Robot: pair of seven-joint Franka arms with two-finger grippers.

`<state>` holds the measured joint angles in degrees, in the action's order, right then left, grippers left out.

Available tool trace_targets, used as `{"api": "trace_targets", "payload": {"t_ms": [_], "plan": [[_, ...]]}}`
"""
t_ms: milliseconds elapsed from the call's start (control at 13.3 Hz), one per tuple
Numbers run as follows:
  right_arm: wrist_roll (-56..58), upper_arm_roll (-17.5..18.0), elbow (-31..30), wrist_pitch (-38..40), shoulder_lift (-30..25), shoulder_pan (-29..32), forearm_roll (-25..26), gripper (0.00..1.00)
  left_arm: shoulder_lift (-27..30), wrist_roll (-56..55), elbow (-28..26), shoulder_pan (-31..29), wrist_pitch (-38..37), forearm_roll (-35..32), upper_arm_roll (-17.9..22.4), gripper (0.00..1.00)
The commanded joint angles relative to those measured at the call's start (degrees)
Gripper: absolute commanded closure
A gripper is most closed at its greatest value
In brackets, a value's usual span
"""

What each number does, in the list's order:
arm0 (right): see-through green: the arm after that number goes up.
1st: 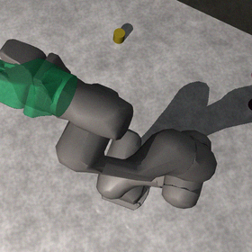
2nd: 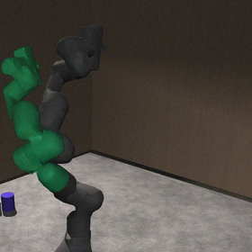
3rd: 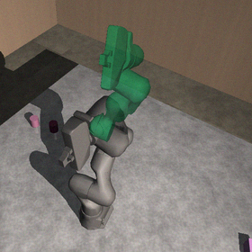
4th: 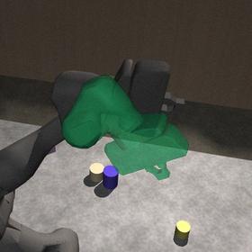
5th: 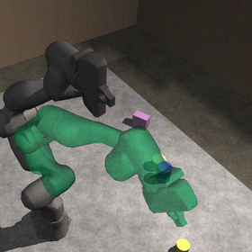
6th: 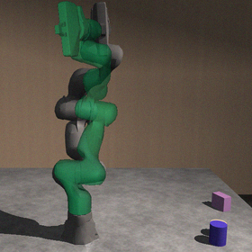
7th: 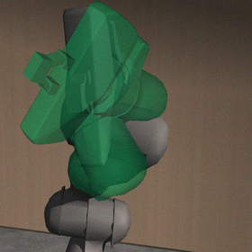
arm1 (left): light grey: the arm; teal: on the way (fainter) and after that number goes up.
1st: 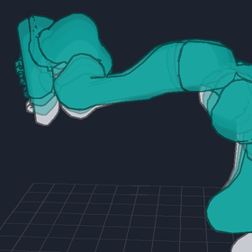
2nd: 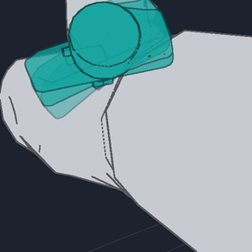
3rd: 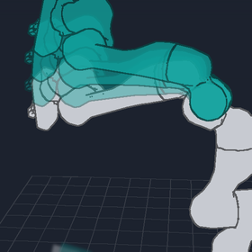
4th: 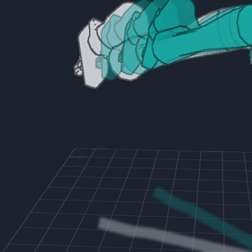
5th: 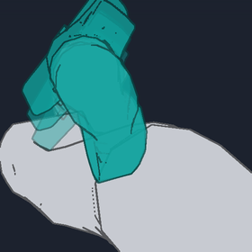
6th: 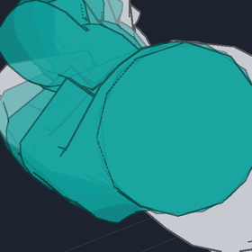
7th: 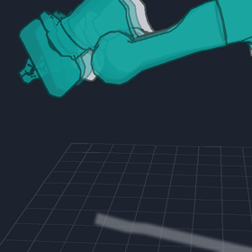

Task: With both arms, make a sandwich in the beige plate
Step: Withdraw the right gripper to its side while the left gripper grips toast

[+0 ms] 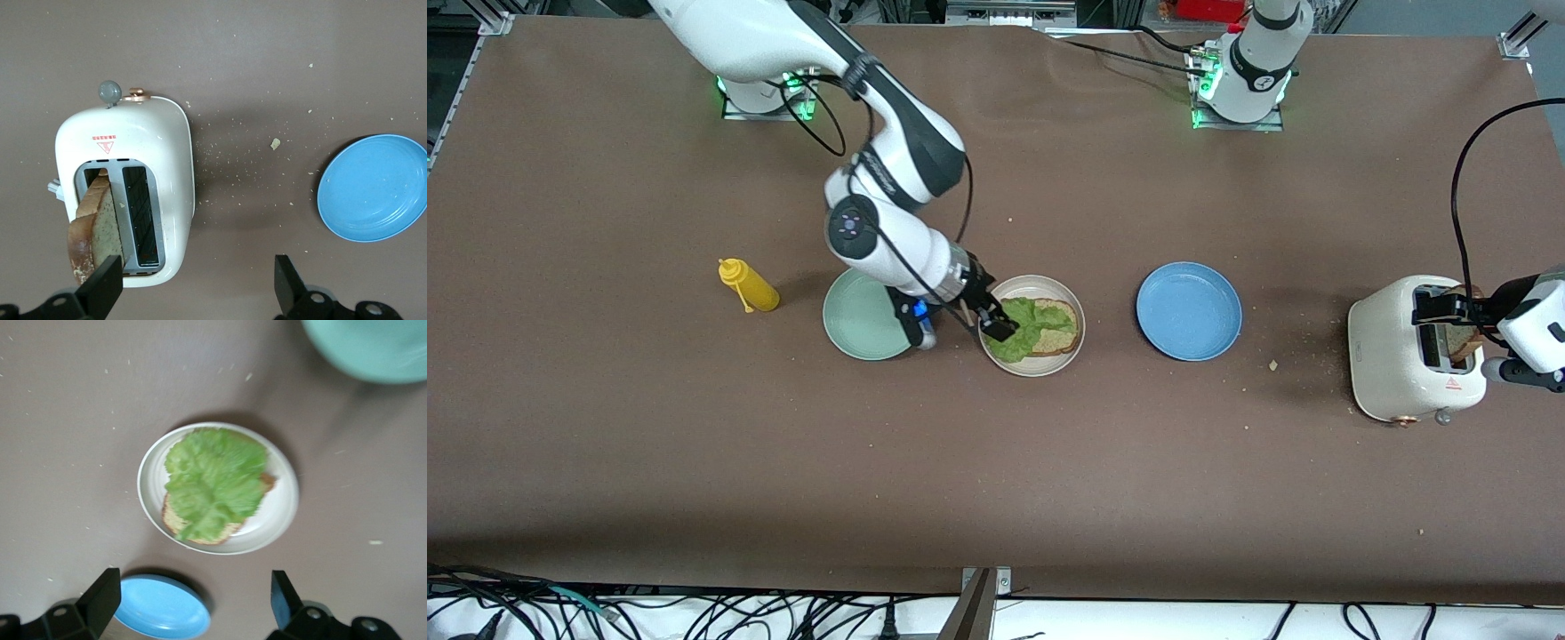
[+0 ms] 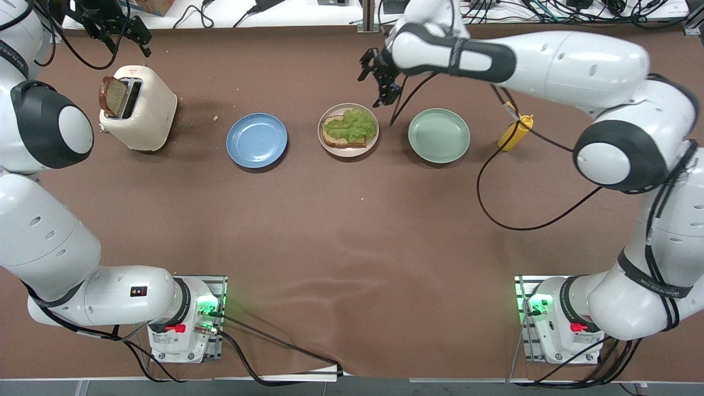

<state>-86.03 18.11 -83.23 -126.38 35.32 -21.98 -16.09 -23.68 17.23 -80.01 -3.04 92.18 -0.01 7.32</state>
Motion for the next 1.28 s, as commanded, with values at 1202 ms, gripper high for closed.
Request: {"api": "trace_targets", "payload": {"t_ms": [1202], "plan": [[80.0,-9.8,-1.3,36.5,-22.0,26.7,20.6,0.00,-2.0,10.8,-5.9,-11.5,7.3,1.5,-0.3,0.00]]}}
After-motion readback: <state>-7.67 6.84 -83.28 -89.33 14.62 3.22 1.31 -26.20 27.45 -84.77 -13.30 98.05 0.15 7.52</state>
